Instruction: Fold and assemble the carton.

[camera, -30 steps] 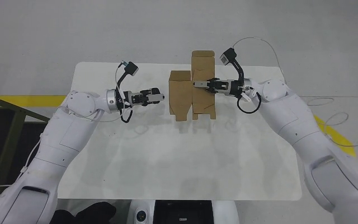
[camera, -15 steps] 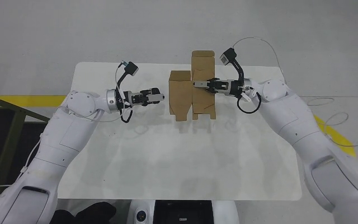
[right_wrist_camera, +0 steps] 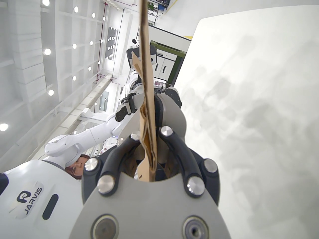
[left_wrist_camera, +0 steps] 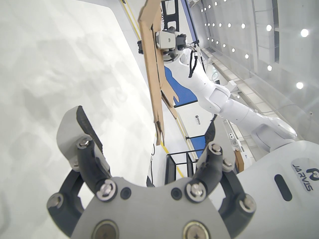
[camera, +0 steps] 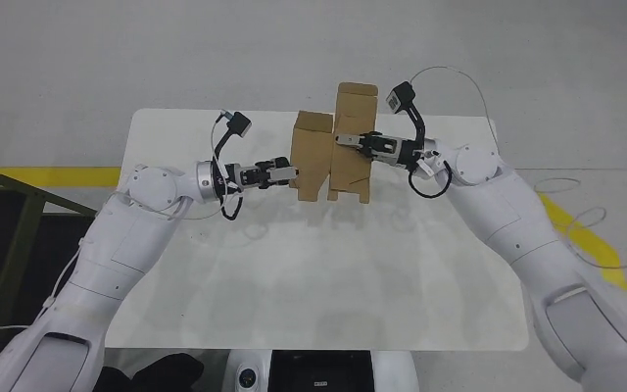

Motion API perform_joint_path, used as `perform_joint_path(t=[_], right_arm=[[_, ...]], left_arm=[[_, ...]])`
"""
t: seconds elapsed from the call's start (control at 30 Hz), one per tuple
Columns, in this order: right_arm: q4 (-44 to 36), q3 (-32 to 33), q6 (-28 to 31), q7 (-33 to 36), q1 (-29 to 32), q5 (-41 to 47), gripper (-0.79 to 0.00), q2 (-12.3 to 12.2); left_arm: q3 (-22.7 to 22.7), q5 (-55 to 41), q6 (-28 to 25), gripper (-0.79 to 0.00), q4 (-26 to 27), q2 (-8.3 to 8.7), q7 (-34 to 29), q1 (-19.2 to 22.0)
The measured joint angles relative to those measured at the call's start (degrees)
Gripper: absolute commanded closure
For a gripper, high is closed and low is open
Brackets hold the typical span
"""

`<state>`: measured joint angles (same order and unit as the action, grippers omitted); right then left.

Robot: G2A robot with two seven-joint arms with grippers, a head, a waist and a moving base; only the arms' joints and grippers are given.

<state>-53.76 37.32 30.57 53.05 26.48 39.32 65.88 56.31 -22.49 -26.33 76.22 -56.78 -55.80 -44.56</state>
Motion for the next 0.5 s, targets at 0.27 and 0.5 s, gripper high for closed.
perform_joint_path(t=[0.27,0.5], right_arm=[[-2.3,1.7,-3.0,-3.3,1.9,-2.4,0.000,0.3],[-3.7,3.4,-4.2,-4.6,3.1,-4.0,0.000,0.6]], left_arm=[[-1.3,-5.1,2.1,-0.785,-0.2,-1.08,-0.5,-0.2],[-1.7,-7.4,3.9,0.000,-0.8,-1.72,-0.7,-0.7]])
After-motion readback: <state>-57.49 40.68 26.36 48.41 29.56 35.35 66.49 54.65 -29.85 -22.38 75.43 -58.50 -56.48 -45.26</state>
